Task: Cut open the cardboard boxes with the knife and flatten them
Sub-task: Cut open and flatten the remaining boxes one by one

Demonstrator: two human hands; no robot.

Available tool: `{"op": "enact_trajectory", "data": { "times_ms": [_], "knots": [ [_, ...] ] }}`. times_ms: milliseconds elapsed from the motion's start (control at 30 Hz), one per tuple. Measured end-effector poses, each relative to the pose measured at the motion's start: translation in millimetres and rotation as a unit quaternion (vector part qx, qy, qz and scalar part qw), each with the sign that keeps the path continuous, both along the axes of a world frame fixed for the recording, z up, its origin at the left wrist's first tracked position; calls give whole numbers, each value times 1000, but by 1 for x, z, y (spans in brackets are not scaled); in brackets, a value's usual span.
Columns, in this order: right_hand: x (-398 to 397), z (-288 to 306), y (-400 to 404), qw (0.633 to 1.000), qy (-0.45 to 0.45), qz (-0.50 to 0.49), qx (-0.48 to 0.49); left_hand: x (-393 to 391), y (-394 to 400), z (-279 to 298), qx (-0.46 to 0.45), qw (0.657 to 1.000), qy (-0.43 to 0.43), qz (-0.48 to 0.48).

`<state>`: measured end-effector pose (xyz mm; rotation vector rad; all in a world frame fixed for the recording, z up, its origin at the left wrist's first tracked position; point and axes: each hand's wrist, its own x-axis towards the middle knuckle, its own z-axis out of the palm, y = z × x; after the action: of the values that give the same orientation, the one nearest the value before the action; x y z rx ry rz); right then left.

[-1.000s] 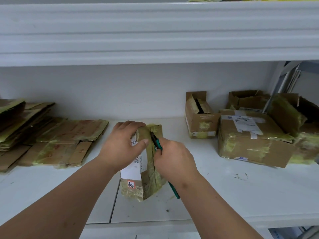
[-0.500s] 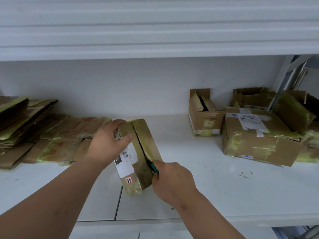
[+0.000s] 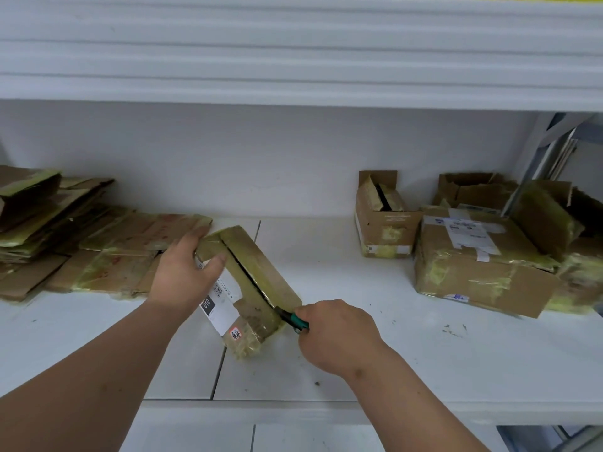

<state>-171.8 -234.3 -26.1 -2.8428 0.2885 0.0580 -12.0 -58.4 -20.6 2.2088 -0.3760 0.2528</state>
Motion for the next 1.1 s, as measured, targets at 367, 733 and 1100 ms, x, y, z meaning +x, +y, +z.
{"op": "enact_trajectory", "data": {
  "times_ms": [367,733,1100],
  "knots": [
    [-15,3,-24,999,49,1,-18,-11,17,-9,19,1000,19,16],
    [9,-39,-63,988,85,-119,40,-25,26,-21,176,976,104,80],
    [31,-28,-14,977,-169,-37,126,-21,32,-21,347,936,-56,22]
  ]
}}
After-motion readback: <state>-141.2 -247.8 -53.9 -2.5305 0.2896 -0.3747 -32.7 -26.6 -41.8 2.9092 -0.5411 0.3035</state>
